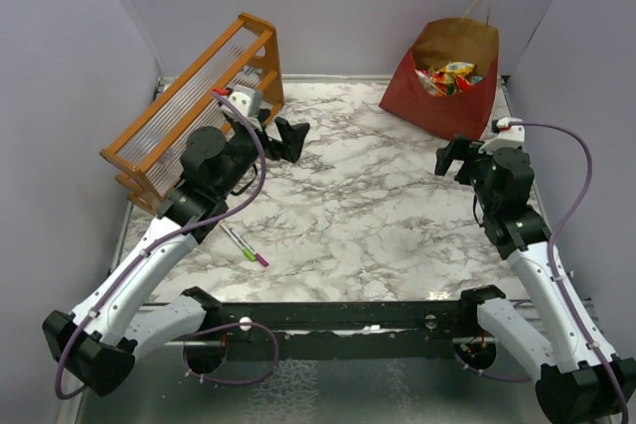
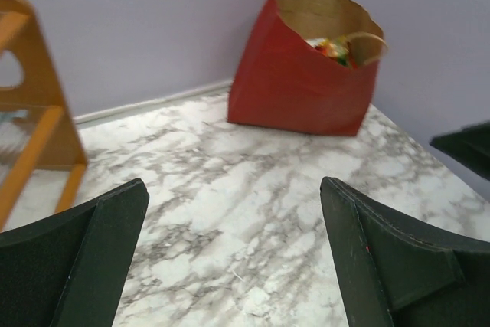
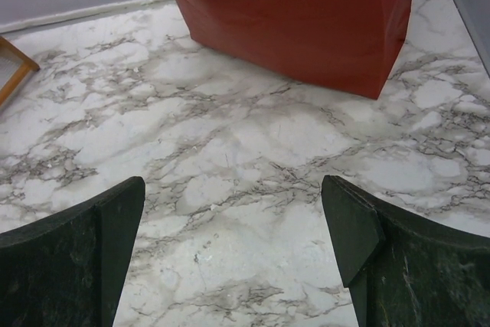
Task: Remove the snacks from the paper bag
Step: Move the paper bag to the center of the board.
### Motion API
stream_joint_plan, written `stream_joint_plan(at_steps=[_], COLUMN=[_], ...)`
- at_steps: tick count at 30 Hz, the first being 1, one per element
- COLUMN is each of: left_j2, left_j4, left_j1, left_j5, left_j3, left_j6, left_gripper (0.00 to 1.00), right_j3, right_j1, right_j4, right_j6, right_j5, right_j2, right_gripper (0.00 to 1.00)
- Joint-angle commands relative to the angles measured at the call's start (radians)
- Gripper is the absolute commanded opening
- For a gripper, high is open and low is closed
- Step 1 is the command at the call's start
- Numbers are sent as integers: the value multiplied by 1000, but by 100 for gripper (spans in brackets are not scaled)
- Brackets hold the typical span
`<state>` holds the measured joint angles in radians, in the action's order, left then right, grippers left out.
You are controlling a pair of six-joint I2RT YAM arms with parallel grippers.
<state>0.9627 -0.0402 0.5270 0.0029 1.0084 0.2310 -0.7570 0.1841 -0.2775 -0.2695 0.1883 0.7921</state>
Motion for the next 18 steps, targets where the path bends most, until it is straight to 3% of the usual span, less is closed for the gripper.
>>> stream_joint_plan(at_steps=[1,7,13,18], left_j2=[58,142,153,157], left_j4=[-122,-129,-144,-155], left_j1=[100,193,214,216], left_j5=[86,105,85,67], left_j3=[-24,-16,-27,-32], left_j6=[-44,-75,-108,-124], left_gripper=[98,96,95,96], right_j3=[-12,-109,-264,-306], right_j1=[-12,-16,-18,-17], right_j4=[119,182,245,375], right_j6=[10,82,289,515], right_j5=[-48,-102,-170,-248], right_j2=[16,141,345,449], right_gripper=[99,99,92,91])
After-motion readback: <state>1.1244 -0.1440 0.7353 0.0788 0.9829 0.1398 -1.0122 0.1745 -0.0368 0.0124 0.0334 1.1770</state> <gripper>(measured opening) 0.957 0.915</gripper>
